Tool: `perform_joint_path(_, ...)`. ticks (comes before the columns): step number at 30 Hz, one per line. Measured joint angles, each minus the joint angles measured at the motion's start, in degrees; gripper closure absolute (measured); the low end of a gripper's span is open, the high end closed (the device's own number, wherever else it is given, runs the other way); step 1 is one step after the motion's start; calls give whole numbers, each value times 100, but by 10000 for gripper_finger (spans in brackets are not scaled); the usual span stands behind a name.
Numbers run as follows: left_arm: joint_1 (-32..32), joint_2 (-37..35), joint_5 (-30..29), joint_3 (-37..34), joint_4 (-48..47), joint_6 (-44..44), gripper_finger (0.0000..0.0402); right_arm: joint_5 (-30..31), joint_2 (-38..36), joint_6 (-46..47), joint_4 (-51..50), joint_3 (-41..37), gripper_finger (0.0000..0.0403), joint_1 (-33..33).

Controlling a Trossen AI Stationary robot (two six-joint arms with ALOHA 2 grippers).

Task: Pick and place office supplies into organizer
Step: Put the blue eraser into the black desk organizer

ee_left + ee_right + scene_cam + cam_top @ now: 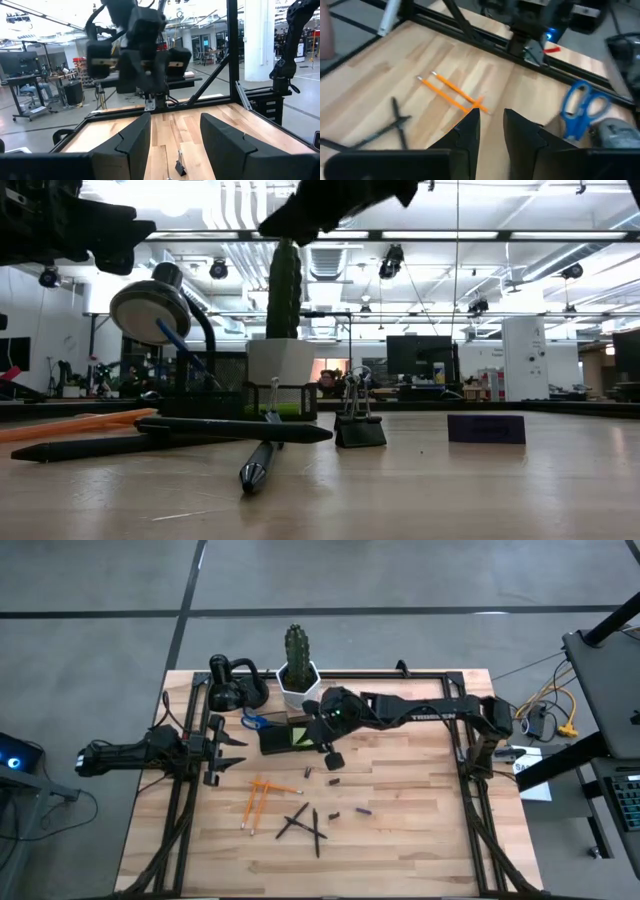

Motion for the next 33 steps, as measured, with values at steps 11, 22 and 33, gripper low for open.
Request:
perform_joint_path(11, -2, 9, 1, -3, -168, 7, 244, 719, -306, 236, -1303, 76, 330, 521)
perform_joint_path(22, -2, 2, 1, -9, -133, 11, 244, 1593, -370, 1424, -2787, 79, 330, 798)
perform_joint_path(33, -2, 0, 0, -9, -117, 26, 244, 1593, -363, 3251, -4425, 72, 330, 988)
